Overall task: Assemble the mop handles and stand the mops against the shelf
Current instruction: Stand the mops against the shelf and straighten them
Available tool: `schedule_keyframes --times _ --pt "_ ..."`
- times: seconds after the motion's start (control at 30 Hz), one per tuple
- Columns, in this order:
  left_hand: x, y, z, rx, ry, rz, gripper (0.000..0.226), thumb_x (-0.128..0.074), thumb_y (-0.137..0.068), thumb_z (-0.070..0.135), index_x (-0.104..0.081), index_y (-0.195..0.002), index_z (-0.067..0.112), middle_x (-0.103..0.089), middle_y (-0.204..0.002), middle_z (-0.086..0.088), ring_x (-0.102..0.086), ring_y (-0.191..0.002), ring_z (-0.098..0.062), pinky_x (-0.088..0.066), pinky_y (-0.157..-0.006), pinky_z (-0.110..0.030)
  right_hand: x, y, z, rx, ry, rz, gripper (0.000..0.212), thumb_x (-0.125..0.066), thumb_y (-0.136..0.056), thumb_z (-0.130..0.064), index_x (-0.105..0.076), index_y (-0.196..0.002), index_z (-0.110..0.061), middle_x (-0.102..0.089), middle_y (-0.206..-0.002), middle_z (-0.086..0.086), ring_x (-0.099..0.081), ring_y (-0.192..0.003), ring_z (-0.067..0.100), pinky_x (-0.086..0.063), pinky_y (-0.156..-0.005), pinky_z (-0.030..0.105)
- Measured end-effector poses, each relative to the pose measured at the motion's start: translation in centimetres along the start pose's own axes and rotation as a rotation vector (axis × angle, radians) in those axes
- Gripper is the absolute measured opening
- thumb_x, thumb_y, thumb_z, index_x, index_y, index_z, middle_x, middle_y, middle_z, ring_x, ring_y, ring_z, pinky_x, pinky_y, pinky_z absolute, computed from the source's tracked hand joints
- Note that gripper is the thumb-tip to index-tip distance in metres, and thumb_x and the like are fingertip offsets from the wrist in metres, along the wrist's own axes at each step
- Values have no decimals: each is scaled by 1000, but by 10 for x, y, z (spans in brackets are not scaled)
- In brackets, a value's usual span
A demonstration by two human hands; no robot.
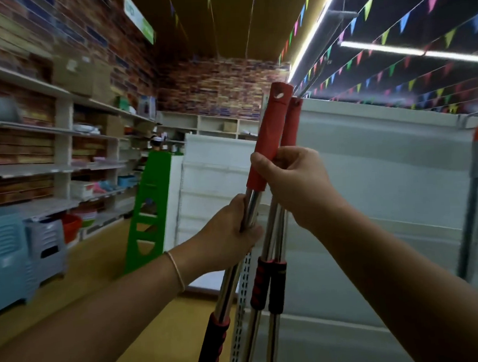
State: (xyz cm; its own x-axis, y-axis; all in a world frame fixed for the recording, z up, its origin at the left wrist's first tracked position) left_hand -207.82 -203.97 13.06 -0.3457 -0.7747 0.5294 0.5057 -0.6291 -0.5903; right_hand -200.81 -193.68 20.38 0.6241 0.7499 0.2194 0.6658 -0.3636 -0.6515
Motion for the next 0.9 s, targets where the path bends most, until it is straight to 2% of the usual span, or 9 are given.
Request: schedule_keyframes --times 0.07,0.13,0.3,0.33,0.4,0.47,0.6,0.8,0.9 --pt "-4 -4 6 -26 5 -24 21 -54 -94 16 -39 -100 29 -53 -73 2 -56 -62 -6 -55 -66 -28 8 0 -2 11 8 25 20 -70 -89 -35 -69 -79 -18 -69 -59 1 -53 -39 3 -42 -40 17" --pt "-5 -6 12 -51 -11 -30 22 -54 -93 16 -38 -102 29 -53 -74 1 -56 -64 -9 -54 -66 -28 14 1 -6 20 -3 42 19 -71 -88 -35 -71 -80 -18 -73 -65 2 -56 -42 4 -44 -41 18" --pt "-5 -12 29 -83 -35 -15 26 -56 -93 17 -35 -98 32 -52 -77 3 -56 -64 -5 -48 -61 -16 27 0 -17 49 -6 64 23 -72 -87 -32 -72 -83 -9 -72 -73 15 -52 -40 5 -41 -38 19" --pt "-4 -14 33 -86 -45 -7 25 -57 -93 18 -36 -96 31 -51 -77 4 -56 -64 -6 -46 -60 -15 29 -1 -20 54 -1 70 23 -72 -87 -32 -71 -83 -10 -73 -75 16 -56 -42 9 -44 -39 21" --pt "-4 -17 39 -92 -68 15 21 -58 -93 20 -39 -97 27 -51 -79 4 -55 -66 -9 -43 -62 -16 34 -2 -26 61 12 75 19 -70 -88 -33 -71 -84 -15 -76 -80 9 -70 -61 17 -55 -51 23" --pt "-4 -19 44 -94 -83 34 20 -58 -93 21 -40 -101 22 -52 -81 2 -56 -68 -11 -44 -64 -18 38 -4 -30 63 3 64 16 -68 -90 -33 -70 -88 -17 -76 -81 4 -73 -71 14 -56 -55 17" --pt "-5 -24 50 -88 -97 59 23 -58 -93 22 -39 -104 21 -53 -87 2 -53 -71 -12 -41 -68 -21 41 -7 -36 74 2 66 16 -66 -92 -30 -71 -92 -14 -76 -82 3 -70 -65 7 -51 -51 12" --pt "-11 -39 51 -74 -140 113 25 -60 -91 20 -41 -107 19 -57 -86 -2 -58 -72 -13 -40 -61 -15 46 -13 -40 97 -60 54 14 -65 -93 -27 -65 -79 -25 -74 -77 -5 -71 -68 2 -49 -51 9" --pt "-17 -44 46 -59 -150 124 24 -59 -92 19 -40 -107 19 -57 -85 -2 -57 -70 -13 -38 -58 -12 46 -18 -34 72 -59 42 13 -64 -94 -26 -65 -80 -26 -75 -80 -4 -73 -71 6 -52 -54 12"
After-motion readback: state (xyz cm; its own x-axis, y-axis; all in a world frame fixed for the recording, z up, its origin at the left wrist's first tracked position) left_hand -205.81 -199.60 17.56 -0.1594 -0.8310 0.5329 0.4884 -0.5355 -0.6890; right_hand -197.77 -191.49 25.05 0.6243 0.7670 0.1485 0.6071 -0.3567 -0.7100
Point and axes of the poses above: each hand's wrist, its own y-axis away from the middle knuckle, its own x-axis out of the back of the hand, z = x × y, the point moved 2 cm from there along -y, towards the middle knuckle
